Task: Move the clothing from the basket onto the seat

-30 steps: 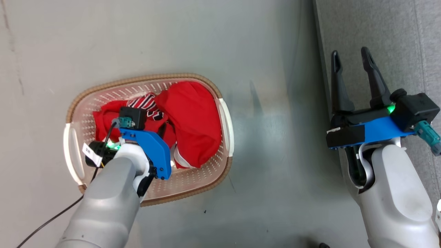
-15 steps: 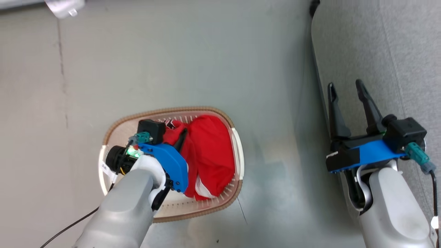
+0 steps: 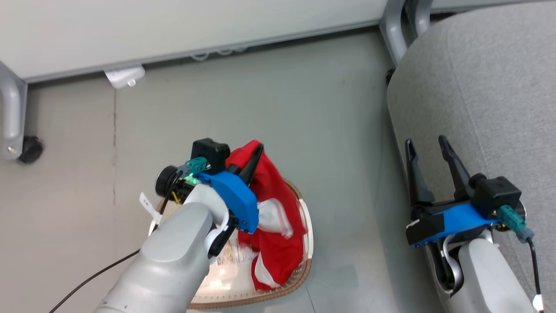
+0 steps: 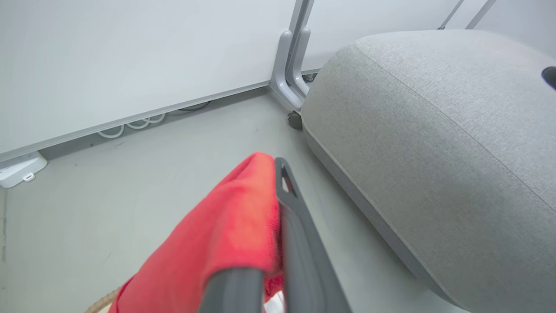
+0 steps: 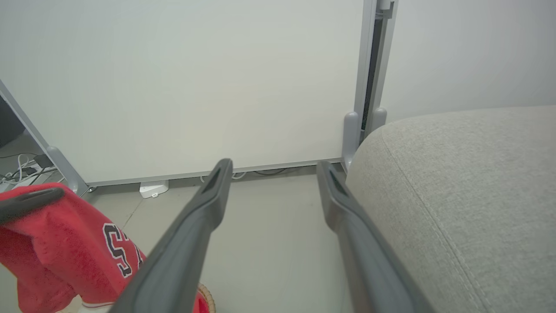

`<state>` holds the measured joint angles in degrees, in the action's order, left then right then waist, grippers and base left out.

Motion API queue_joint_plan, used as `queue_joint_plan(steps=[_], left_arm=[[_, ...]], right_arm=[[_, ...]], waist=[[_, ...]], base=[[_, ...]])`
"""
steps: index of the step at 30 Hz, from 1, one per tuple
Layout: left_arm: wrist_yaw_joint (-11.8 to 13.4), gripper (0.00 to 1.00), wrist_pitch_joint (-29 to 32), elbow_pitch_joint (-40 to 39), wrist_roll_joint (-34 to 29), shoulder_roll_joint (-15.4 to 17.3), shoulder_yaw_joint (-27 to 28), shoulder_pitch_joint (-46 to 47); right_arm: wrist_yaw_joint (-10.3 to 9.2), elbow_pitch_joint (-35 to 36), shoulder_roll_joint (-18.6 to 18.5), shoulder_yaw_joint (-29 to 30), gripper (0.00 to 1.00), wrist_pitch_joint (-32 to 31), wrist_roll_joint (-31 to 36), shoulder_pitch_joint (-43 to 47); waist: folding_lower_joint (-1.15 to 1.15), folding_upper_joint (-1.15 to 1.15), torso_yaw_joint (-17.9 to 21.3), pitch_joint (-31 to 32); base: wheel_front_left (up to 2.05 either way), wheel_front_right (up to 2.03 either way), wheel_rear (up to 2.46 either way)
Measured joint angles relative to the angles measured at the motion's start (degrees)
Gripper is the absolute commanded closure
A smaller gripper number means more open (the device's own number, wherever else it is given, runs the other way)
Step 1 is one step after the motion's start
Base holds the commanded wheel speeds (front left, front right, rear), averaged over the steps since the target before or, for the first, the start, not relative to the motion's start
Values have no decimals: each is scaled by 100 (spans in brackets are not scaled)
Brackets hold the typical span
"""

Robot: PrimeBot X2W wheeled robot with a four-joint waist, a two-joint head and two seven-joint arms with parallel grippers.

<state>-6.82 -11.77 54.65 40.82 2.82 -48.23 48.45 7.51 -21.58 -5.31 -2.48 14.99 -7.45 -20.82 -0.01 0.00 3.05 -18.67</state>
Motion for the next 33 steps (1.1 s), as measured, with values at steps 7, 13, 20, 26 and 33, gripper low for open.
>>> queue_joint_plan(steps=[7,13,20,26,33], left_arm=[[120,100,-55,-383,99,-1,-261,202],[186,100,-94,-615,182,0,-385,386],[237,100,-92,-806,261,1,-494,567],[270,100,-53,-953,372,0,-601,581],[313,100,-16,-991,437,0,-668,578]], right_arm=[[0,-87,42,-43,0,-1,33,225],[0,-131,67,-57,0,-1,49,402],[0,-135,131,-90,0,-1,77,572],[0,-160,162,-111,0,0,92,726],[0,-48,178,-227,0,-1,154,820]], waist=[[0,0,11,500],[0,0,36,873],[0,0,49,1232],[0,0,23,1481],[1,0,21,1585]], base=[[0,0,0],[0,0,0],[0,0,0],[0,0,0],[0,0,0]])
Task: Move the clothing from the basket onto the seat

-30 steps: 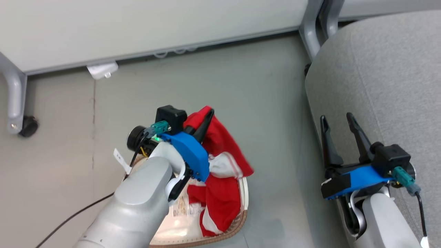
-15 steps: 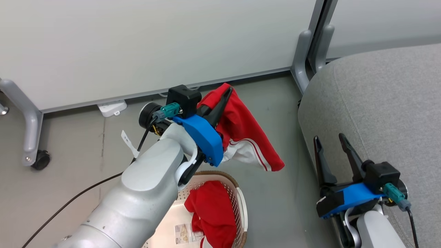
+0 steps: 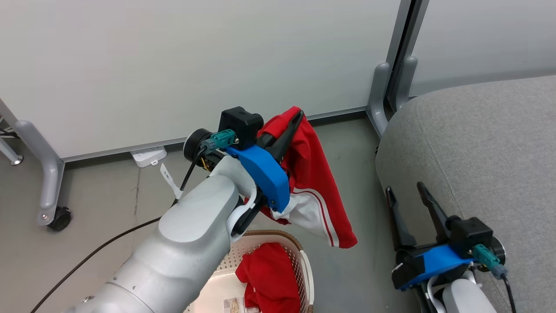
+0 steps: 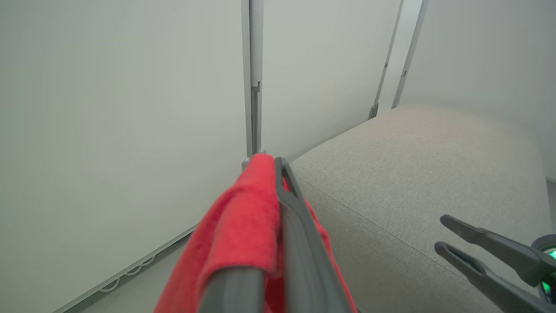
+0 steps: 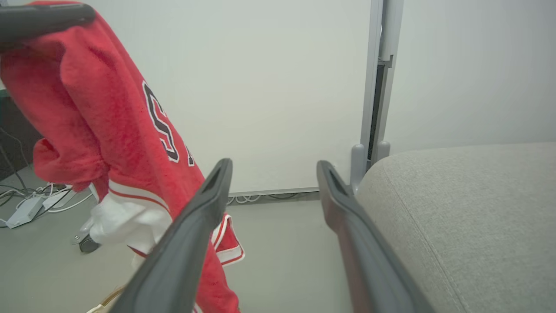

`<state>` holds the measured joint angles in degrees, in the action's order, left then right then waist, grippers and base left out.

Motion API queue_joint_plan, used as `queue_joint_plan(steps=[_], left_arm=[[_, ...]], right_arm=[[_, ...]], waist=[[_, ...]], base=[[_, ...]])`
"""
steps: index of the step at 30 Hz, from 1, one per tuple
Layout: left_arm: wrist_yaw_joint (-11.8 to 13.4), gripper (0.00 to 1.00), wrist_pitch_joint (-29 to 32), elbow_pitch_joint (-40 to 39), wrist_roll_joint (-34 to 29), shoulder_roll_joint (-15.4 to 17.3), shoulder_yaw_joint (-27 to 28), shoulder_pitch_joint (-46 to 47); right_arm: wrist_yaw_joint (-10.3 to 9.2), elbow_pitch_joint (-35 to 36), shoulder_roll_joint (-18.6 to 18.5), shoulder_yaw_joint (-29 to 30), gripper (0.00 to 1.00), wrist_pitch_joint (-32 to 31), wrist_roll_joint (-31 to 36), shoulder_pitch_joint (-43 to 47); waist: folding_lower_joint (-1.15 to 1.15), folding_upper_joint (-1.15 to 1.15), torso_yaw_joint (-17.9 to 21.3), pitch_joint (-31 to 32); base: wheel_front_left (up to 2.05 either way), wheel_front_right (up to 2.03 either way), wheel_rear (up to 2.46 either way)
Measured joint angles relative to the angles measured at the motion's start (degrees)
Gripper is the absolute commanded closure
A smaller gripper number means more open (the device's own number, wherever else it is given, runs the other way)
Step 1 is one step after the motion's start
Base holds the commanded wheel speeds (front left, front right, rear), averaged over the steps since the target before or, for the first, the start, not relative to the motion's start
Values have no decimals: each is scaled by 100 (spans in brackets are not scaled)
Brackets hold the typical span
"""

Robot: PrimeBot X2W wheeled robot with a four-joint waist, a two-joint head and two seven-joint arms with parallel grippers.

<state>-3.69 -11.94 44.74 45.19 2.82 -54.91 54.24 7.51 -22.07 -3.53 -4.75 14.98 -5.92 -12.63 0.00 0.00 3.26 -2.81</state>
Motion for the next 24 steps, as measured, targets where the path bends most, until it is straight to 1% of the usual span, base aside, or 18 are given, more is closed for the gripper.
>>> queue_joint_plan(steps=[4,8,15,18,24], left_arm=[[9,100,0,-21,15,0,-33,-3],[22,100,0,-23,18,0,-44,-4],[51,100,-19,-20,56,0,-49,-2],[52,100,-27,-16,57,0,-56,6],[57,100,-33,-81,77,-1,-119,96]], right_arm=[[0,111,-34,-226,0,0,41,-2],[0,237,-157,-548,0,1,57,-55],[0,419,-354,-1321,0,1,49,-331],[0,389,-438,-1651,0,1,46,-551],[0,80,-461,-1975,0,3,98,-1138]], waist=[[0,0,-11,-14],[0,0,-28,-47],[0,0,-61,-113],[0,0,-69,-163],[0,0,-114,-268]], base=[[0,0,0],[0,0,0],[0,0,0],[0,0,0],[0,0,0]])
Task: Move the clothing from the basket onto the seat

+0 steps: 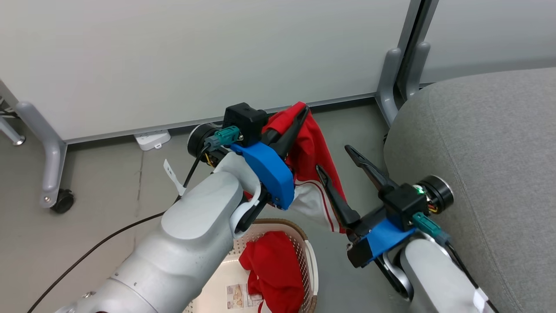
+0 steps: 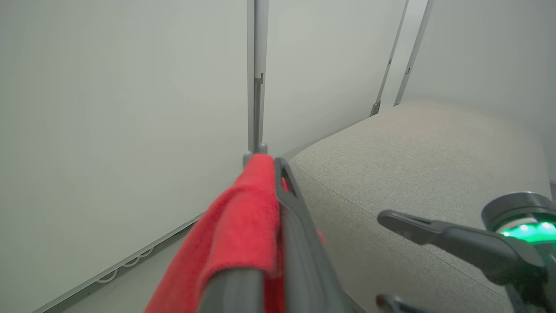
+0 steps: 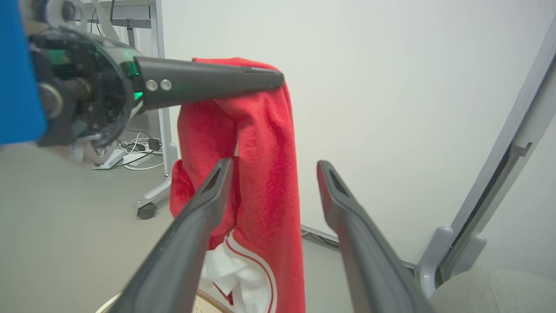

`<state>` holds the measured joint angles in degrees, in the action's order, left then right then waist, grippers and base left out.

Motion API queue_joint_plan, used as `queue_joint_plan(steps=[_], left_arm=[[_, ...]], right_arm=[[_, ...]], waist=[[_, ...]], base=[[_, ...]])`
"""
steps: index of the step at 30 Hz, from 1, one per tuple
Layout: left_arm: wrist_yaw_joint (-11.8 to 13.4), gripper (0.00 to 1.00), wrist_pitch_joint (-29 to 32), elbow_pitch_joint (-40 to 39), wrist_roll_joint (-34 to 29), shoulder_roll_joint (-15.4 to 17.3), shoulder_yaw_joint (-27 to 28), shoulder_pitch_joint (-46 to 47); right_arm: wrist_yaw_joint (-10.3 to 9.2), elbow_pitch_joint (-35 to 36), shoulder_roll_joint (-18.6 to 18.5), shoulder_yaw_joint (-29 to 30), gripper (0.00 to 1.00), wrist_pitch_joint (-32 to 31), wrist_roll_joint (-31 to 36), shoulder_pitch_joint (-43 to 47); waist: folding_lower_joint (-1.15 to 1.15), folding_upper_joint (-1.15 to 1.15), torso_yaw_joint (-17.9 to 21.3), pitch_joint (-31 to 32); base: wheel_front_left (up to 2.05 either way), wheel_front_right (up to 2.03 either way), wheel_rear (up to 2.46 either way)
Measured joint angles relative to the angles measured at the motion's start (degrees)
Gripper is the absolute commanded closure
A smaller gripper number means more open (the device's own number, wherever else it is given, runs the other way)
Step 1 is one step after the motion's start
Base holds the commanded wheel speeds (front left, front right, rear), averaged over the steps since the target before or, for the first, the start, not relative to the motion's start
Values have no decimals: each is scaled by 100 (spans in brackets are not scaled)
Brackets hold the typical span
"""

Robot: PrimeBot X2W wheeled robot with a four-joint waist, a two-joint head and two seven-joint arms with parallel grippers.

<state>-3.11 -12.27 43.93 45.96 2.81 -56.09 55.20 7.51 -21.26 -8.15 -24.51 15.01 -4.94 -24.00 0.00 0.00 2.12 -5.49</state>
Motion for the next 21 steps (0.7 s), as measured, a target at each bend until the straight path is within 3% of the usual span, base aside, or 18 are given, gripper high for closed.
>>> queue_joint_plan(steps=[21], left_arm=[[255,100,-27,-638,402,1,-714,373]], right_arm=[[0,-2135,116,-586,0,13,127,-1672]], waist=[[0,0,-410,-450]], base=[[0,0,0]])
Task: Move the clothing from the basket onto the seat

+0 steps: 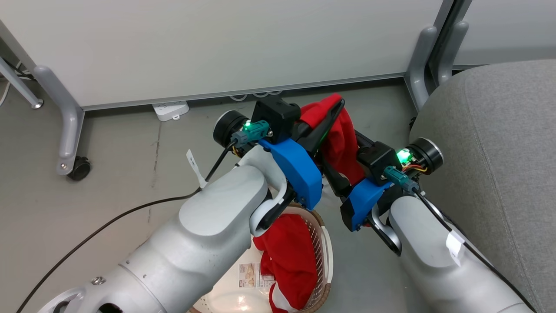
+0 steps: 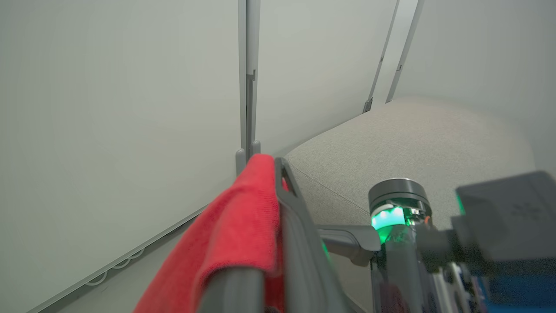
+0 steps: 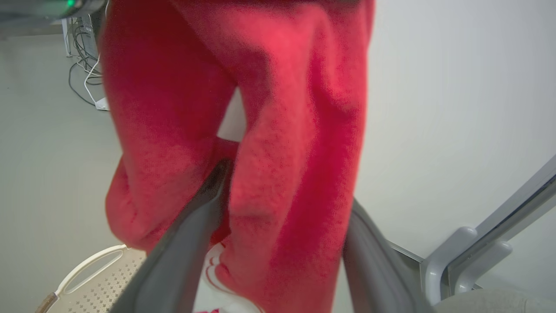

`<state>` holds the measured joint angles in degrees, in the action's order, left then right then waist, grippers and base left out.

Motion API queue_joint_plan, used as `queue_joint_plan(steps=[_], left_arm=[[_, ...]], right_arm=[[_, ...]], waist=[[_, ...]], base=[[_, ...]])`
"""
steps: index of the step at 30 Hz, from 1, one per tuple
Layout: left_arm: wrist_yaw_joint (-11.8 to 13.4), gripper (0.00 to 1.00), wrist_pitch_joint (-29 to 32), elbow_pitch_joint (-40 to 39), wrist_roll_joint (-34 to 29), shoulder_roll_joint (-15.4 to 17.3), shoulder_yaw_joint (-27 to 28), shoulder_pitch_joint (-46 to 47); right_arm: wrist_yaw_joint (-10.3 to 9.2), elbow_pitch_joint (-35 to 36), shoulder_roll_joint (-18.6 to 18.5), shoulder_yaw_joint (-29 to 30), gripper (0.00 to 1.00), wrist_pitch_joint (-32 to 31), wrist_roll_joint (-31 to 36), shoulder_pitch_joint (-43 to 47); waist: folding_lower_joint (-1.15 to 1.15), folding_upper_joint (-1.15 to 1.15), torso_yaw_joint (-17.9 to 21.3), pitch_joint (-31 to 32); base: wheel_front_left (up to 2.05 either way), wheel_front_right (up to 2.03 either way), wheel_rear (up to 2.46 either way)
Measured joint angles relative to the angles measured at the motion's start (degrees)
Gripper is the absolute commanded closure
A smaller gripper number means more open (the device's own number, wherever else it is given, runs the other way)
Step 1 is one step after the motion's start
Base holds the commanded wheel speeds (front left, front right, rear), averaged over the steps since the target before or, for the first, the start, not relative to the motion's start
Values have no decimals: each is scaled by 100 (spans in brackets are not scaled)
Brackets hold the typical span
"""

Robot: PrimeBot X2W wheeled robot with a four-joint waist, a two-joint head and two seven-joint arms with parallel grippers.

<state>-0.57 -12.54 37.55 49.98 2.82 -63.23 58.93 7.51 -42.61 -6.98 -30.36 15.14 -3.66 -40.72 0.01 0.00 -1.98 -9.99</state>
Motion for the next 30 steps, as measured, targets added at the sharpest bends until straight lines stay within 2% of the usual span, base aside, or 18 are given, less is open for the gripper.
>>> queue_joint_plan(steps=[1,2,27,28,29,30], left_arm=[[16,100,-3,-13,23,0,-26,11],[25,100,-14,-23,46,1,-49,25],[100,100,-180,162,437,0,-423,222],[101,94,-186,175,448,0,-442,226],[100,43,-186,185,479,1,-464,227],[101,0,-186,191,497,1,-480,227]], right_arm=[[0,-91,19,-12,32,-1,-46,-37],[0,-171,33,-45,100,-1,-86,-63],[0,-275,38,-157,100,-1,-352,-176],[0,-274,38,-145,100,-1,-353,-175],[0,-269,38,-135,100,-1,-353,-175],[0,-265,40,-130,100,-1,-354,-175]], waist=[[0,0,-10,-12],[0,0,-18,-22],[0,0,-7,-35],[0,0,-6,-36],[0,0,-5,-38],[0,0,-4,-40]], base=[[0,0,0],[0,0,0],[0,0,0],[0,0,0],[0,0,0],[0,0,0]])
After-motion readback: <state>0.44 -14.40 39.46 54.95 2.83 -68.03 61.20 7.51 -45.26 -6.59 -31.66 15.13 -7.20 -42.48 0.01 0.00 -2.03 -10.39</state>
